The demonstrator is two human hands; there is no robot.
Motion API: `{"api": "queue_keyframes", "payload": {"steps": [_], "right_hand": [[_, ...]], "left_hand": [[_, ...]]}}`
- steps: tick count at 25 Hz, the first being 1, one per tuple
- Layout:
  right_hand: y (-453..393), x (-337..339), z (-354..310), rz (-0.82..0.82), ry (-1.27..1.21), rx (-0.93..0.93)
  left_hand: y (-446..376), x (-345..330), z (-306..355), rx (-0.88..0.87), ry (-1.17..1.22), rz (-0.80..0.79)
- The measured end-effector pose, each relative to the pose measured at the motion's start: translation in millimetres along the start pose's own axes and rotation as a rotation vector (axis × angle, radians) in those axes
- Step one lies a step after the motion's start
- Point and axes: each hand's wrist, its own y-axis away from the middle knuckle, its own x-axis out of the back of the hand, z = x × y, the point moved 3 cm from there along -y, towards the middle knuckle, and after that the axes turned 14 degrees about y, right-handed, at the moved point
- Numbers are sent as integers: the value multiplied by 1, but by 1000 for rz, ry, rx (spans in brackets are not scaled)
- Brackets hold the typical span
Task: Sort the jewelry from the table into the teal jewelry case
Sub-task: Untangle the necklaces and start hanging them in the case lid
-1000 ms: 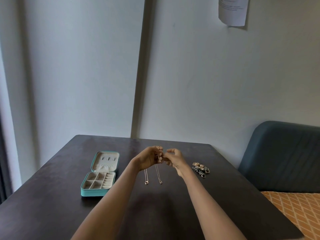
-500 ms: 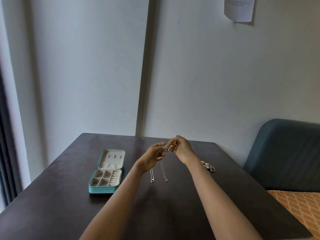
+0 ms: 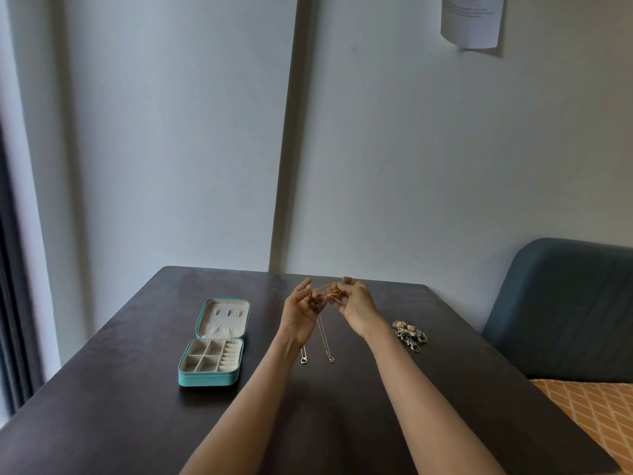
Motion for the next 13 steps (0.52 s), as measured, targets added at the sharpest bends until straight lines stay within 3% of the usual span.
{"api": "queue_keyframes", "payload": {"steps": [3, 8, 13], "right_hand": [[1, -8, -7, 5, -85, -7], [2, -9, -14, 5, 67, 34], [3, -3, -13, 28, 28, 31]], "left_hand": [[7, -5, -5, 44, 76, -40], [6, -5, -7, 1, -57, 1], [7, 4, -7, -28, -41, -11]]}}
